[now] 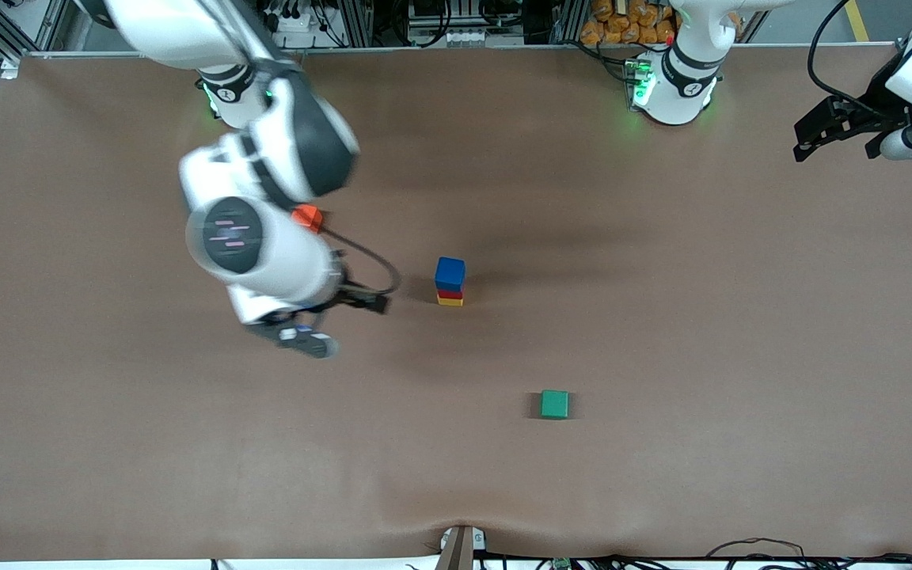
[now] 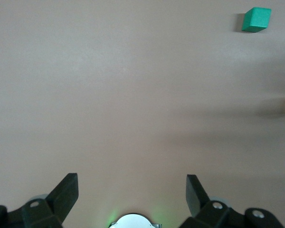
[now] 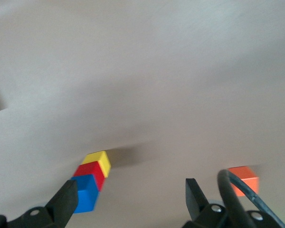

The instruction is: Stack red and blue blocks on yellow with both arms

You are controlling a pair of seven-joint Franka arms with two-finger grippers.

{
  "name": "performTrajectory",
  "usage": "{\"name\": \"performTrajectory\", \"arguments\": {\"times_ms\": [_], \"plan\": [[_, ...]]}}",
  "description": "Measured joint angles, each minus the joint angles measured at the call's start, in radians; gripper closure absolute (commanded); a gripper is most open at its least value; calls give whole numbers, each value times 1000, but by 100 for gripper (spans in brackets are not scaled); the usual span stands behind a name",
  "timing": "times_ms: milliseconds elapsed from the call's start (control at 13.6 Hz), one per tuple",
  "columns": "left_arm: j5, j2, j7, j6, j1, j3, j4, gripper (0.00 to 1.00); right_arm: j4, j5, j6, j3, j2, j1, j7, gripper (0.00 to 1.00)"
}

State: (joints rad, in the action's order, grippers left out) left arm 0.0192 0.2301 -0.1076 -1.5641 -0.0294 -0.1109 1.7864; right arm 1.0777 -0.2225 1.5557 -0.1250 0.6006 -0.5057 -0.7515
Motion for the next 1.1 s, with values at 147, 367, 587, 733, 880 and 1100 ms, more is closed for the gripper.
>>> {"name": "performTrajectory", "arguments": {"times_ms": [147,367,587,733,880,1100], "plan": [[0,0,-1,0,0,0,0,0,0,5,-38,-5,-23,44,22,0],[0,0,-4,9,0,-1,-1,0,-2,11,-84,-13,-63,126,50,0],[0,1,-6,22,0,-1,-3,0,-4,12,-129,-15,-123,236,106,0],[0,1,-6,26,0,-1,-4,0,-5,21,-165,-16,-158,291,163,0],[0,1,-6,30,0,-1,-4,0,-6,44,-202,-16,-191,338,230,0],[0,1,-7,33,0,-1,-5,0,-6,75,-232,-16,-244,392,309,0]]}}
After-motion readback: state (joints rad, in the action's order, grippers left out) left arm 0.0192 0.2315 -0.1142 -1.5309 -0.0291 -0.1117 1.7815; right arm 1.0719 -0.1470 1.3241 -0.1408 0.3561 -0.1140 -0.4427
